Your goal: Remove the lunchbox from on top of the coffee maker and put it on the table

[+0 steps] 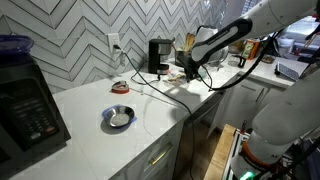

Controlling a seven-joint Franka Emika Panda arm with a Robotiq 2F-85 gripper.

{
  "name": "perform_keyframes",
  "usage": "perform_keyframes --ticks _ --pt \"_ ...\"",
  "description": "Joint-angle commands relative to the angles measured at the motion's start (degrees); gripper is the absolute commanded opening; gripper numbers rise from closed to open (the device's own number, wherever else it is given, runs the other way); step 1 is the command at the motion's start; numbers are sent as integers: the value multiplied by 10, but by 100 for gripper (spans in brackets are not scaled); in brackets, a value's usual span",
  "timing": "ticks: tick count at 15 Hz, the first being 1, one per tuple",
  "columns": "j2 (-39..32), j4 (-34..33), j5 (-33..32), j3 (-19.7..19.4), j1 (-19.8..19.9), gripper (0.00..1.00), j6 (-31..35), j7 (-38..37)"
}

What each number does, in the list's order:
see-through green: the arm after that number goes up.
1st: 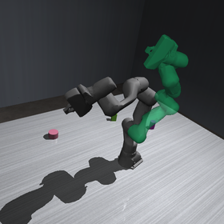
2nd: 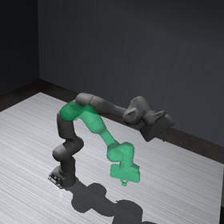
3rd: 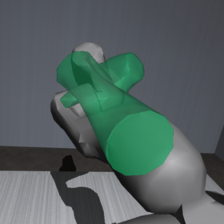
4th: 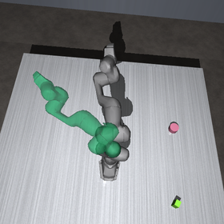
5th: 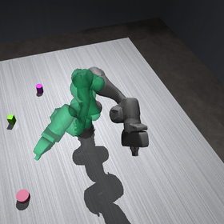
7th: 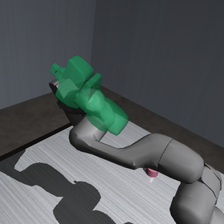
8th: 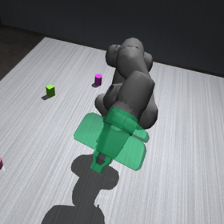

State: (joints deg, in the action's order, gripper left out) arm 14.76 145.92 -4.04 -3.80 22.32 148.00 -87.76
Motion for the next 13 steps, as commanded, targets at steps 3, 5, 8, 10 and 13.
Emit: perform_keyframes --ticks 3,5,8,10,13 --pt "17 15 -22 12 -18 62 -37 -53" --pt "45 27 -22 15 -20 76 -49 -77" --pt "142 61 -12 6 -22 99 -73 -63" --pt "194 75 4 -11 -23 100 -29 -22" --pt "176 39 8 2 -8 100 -42 -7"
